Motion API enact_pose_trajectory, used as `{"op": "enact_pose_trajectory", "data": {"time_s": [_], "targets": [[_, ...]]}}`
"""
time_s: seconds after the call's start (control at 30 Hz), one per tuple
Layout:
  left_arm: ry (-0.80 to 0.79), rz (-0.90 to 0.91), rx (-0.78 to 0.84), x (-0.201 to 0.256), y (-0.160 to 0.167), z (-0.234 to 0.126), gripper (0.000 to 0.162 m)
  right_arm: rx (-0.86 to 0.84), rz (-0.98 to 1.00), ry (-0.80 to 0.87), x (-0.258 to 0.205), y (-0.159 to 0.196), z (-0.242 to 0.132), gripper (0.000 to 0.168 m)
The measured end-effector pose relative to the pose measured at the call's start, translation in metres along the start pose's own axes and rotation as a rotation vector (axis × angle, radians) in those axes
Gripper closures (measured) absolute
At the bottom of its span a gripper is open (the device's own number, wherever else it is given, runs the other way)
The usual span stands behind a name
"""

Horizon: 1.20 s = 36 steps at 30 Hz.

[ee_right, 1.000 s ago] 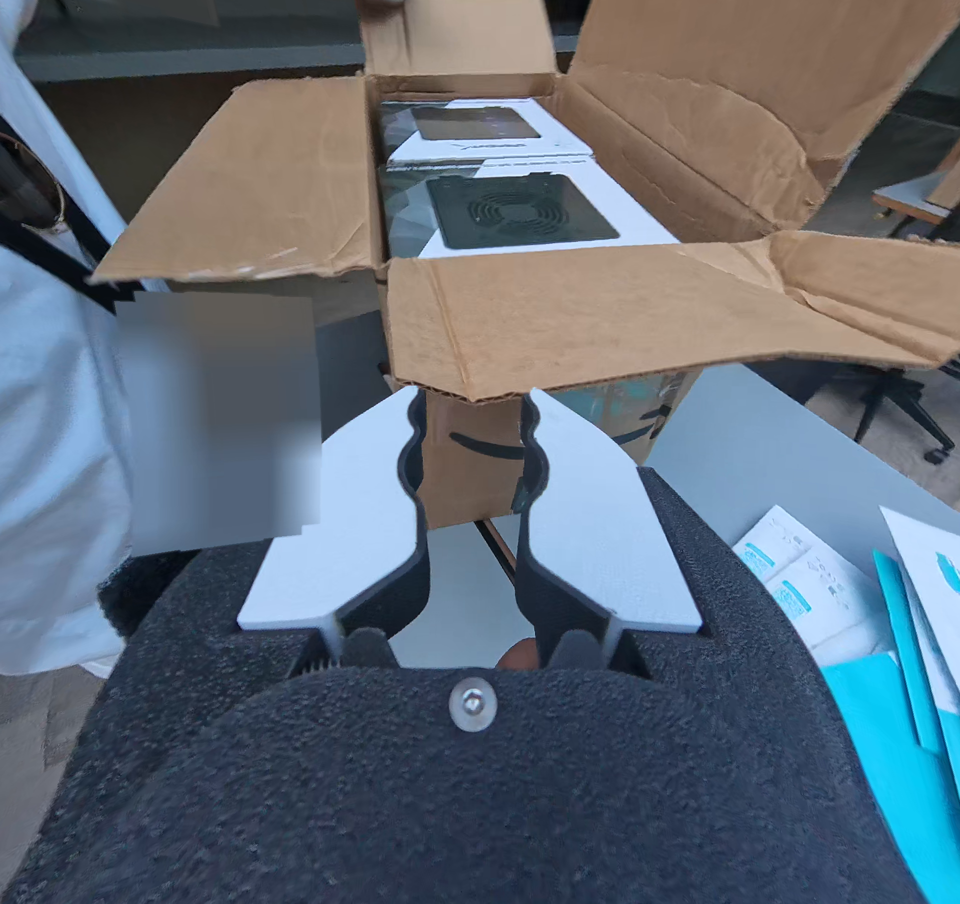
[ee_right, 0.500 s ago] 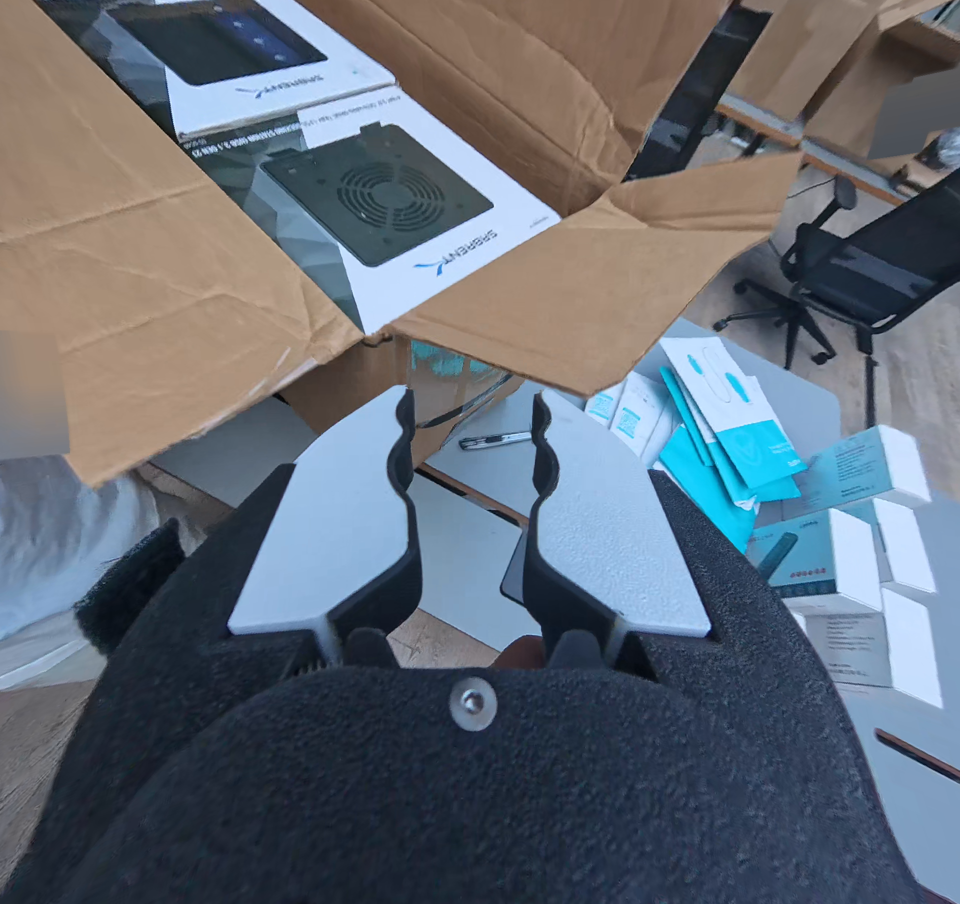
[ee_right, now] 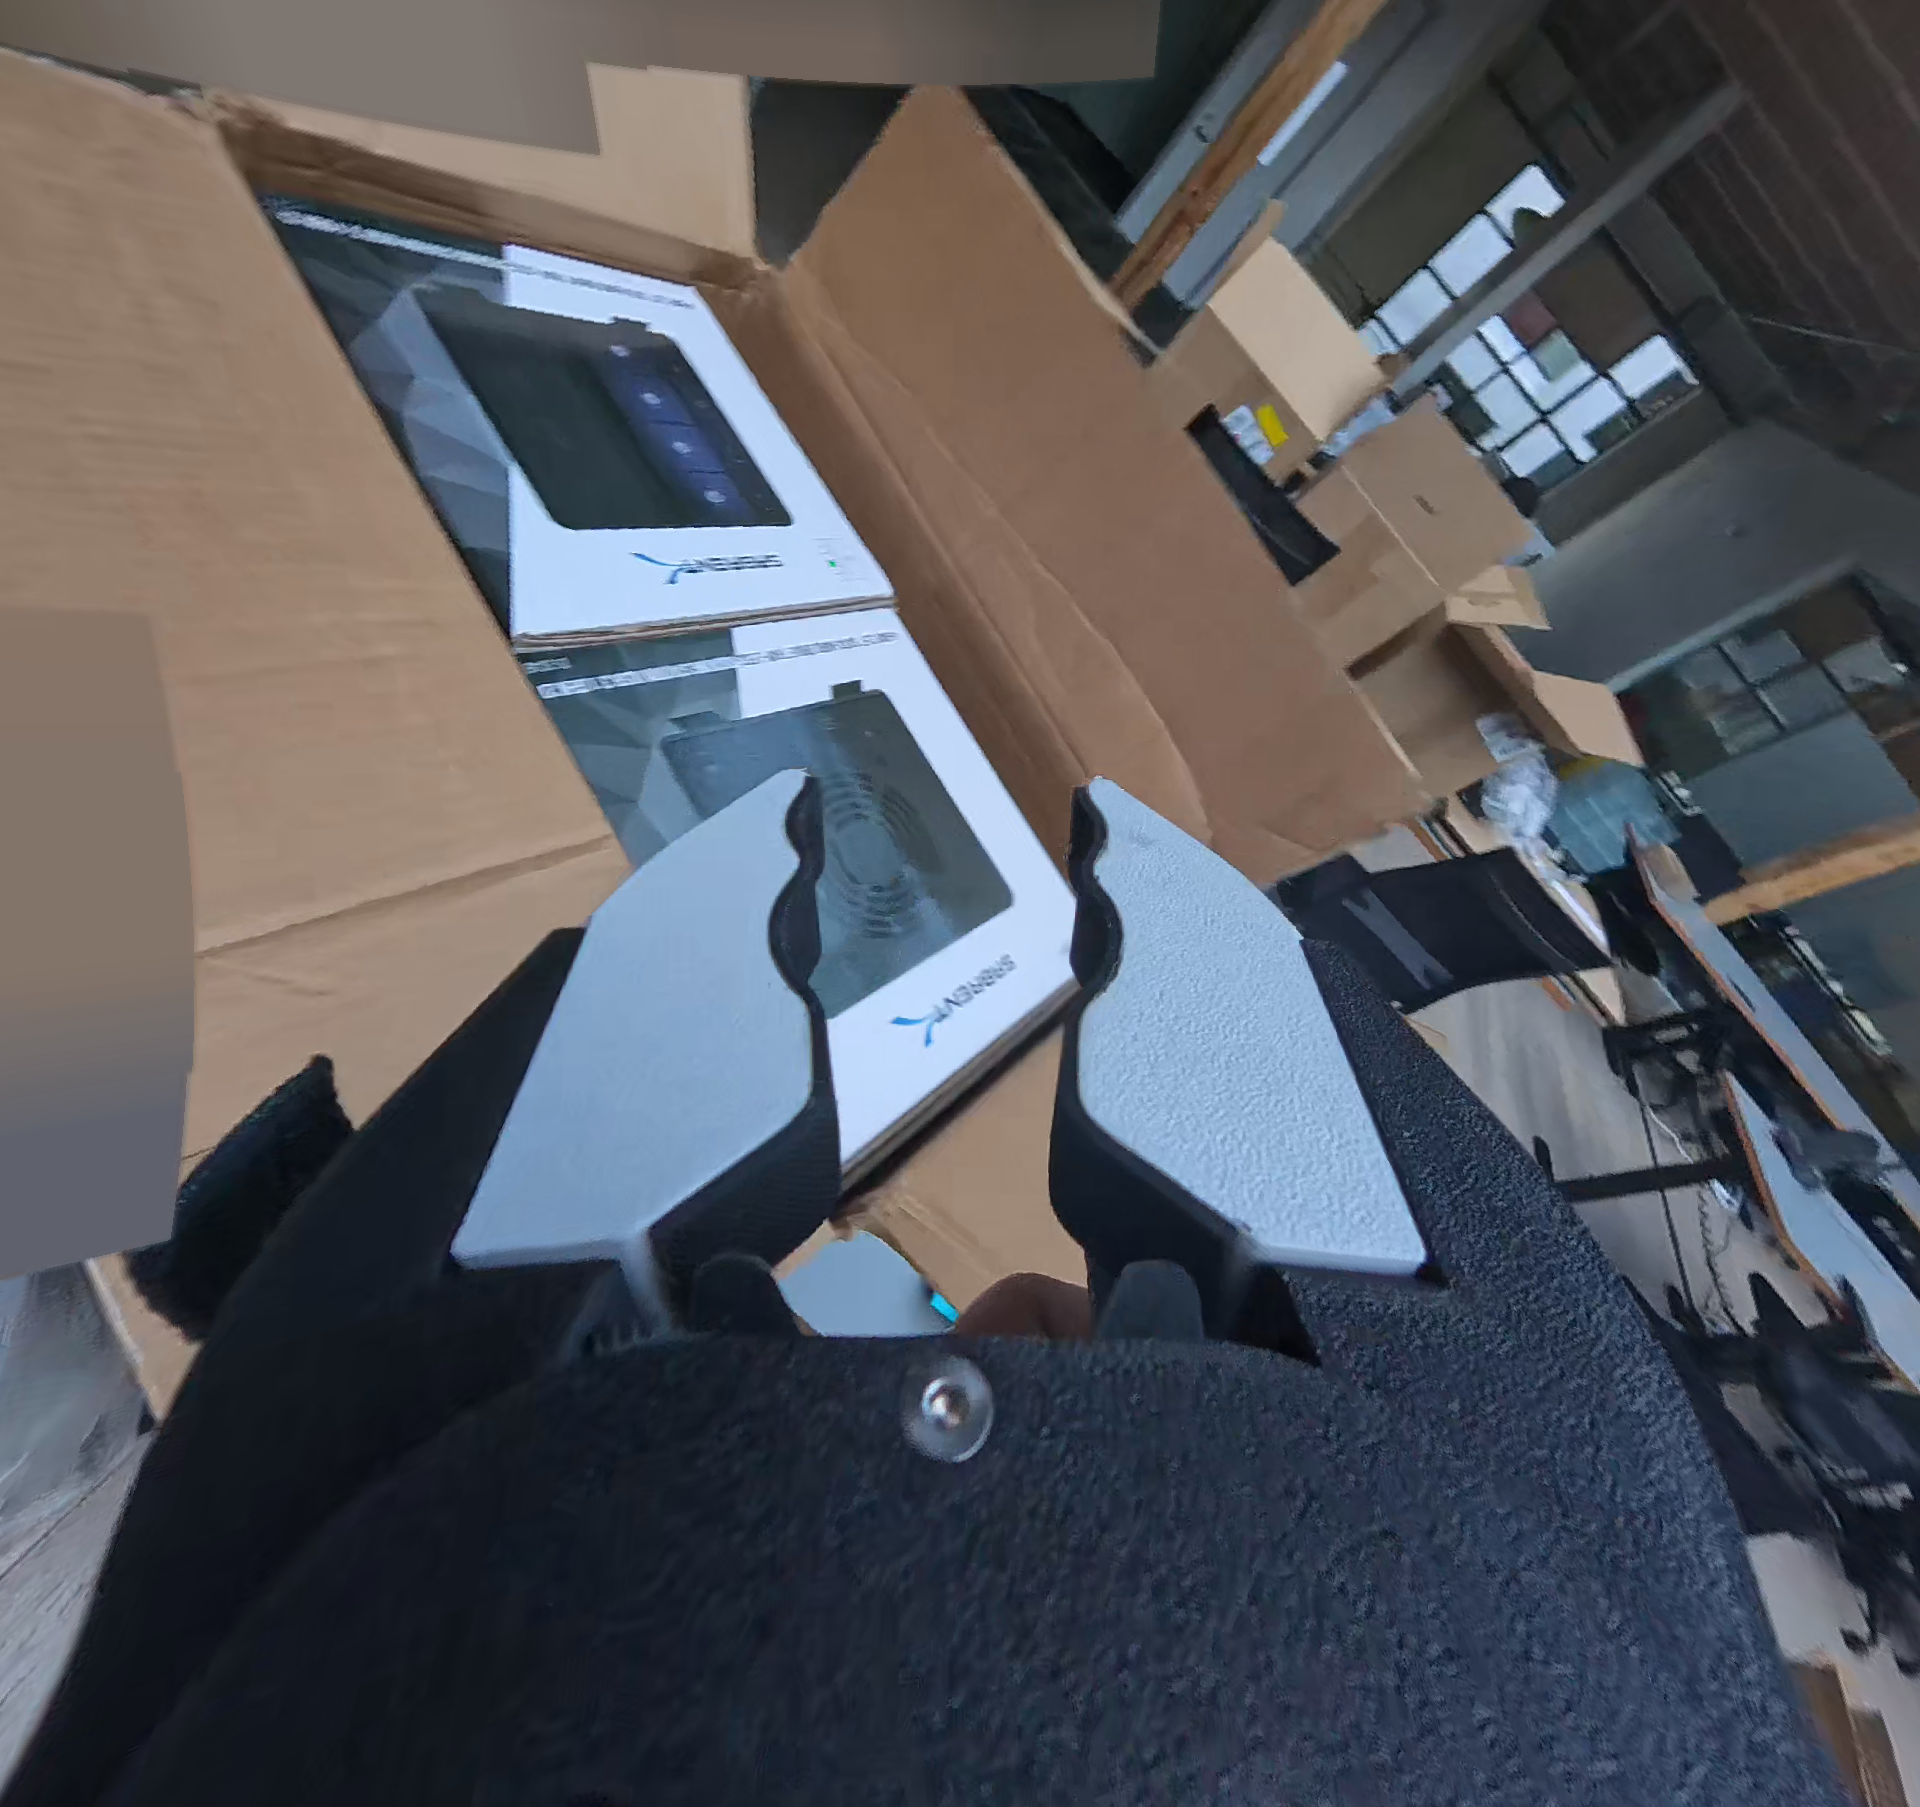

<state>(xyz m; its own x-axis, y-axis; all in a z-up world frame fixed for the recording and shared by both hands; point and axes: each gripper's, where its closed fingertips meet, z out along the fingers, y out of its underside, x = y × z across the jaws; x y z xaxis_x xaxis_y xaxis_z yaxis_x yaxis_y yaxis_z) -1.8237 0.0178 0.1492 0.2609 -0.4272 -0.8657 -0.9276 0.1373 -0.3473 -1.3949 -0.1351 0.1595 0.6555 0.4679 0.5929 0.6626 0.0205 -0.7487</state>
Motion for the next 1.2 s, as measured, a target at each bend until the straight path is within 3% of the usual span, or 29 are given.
{"op": "enact_pose_trajectory", "data": {"time_s": [0.13,0.27,0.33,0.43,0.53,0.63,0.73,0.9,1.07,1.2], "targets": [[0.153,-0.049,0.109,0.052,-0.043,-0.002,0.129,-0.06,-0.051,-0.221,-0.058,0.016,0.032,0.126],[0.418,-0.03,0.092,0.115,-0.06,0.005,0.129,-0.243,-0.09,-0.432,-0.097,0.065,0.051,0.133],[0.609,-0.053,0.088,0.142,-0.069,0.004,0.127,-0.334,-0.017,-0.6,-0.113,0.085,0.053,0.124],[0.822,-0.017,0.043,0.169,-0.076,0.01,0.115,-0.455,0.15,-0.861,-0.128,0.102,0.057,0.097],[1.018,0.047,-0.037,0.199,-0.075,0.019,0.104,-0.562,0.166,-0.984,-0.13,0.124,0.073,0.091],[1.177,0.128,-0.112,0.228,-0.067,0.014,0.116,-0.606,0.142,-1.097,-0.143,0.131,0.076,0.109],[1.153,0.17,-0.116,0.231,-0.065,0.01,0.115,-0.617,0.035,-1.052,-0.148,0.133,0.073,0.107],[0.968,0.193,-0.065,0.235,-0.063,0.012,0.118,-0.58,-0.129,-0.845,-0.151,0.14,0.075,0.107],[0.851,0.116,-0.012,0.238,-0.065,0.011,0.119,-0.508,-0.139,-0.739,-0.153,0.14,0.077,0.105],[0.744,0.157,-0.011,0.24,-0.063,0.012,0.118,-0.479,-0.194,-0.638,-0.154,0.142,0.079,0.104]]}}
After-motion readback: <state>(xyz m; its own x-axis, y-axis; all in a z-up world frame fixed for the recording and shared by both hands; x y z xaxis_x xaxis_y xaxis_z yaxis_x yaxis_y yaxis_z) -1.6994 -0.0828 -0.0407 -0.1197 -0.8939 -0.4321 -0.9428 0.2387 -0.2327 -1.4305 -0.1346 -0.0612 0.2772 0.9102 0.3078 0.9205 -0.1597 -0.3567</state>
